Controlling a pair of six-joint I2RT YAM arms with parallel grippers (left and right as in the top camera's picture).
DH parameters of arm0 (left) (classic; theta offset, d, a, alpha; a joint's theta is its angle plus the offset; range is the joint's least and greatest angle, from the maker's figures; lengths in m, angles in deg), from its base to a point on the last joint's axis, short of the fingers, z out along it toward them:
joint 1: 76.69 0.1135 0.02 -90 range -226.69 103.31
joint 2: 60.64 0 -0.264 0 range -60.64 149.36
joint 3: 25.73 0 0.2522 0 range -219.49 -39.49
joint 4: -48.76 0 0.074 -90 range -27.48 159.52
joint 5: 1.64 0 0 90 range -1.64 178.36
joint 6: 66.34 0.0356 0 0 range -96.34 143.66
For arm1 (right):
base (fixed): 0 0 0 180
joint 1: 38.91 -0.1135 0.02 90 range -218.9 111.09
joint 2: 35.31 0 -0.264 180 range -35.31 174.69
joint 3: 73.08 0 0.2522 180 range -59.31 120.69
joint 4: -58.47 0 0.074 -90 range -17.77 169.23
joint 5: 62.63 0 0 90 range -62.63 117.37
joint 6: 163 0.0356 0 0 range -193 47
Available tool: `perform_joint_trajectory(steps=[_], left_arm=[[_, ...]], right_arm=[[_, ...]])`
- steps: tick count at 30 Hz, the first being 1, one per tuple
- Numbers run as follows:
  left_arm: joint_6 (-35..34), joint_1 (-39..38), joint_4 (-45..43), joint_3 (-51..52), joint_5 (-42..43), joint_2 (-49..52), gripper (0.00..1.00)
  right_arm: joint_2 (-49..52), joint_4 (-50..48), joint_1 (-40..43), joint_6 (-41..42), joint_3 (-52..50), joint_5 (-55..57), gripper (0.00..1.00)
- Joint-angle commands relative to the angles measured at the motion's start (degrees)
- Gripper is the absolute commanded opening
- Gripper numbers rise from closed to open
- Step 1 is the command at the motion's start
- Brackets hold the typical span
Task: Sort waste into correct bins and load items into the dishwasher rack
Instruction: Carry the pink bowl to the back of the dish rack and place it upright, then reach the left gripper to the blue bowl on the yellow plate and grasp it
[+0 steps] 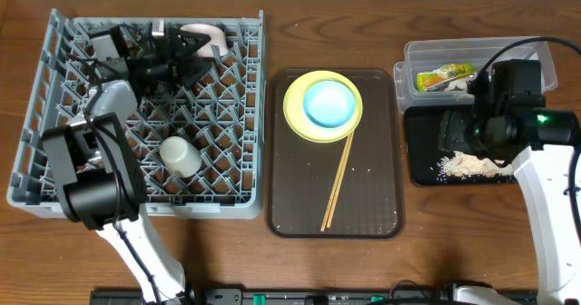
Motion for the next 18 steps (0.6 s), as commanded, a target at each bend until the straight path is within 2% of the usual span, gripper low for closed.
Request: perform_joint_trajectory(steps=[1, 7, 12, 18], left_arm=[[12.1, -0.1, 8.1, -0.2, -6.4, -5.1, 0.87], [26.4, -1.5, 24.0, -0.2, -16.9, -14.9, 0.88], [31.4, -6.6, 29.9, -0.2, -27.4, -22.8, 0.88], [35.8, -19.4, 34.6, -0.2, -45.0, -27.2, 0.88]], right_arm=[[-0.4, 0.1, 0.4, 0.2, 0.5, 0.0, 0.68], [-0.4, 0.0, 0.4, 0.1, 0.5, 0.0, 0.7], [-0.4, 0.1, 0.4, 0.2, 0.5, 0.0, 0.76], [-0.4, 0.1, 0.4, 0.2, 0.5, 0.0, 0.76]])
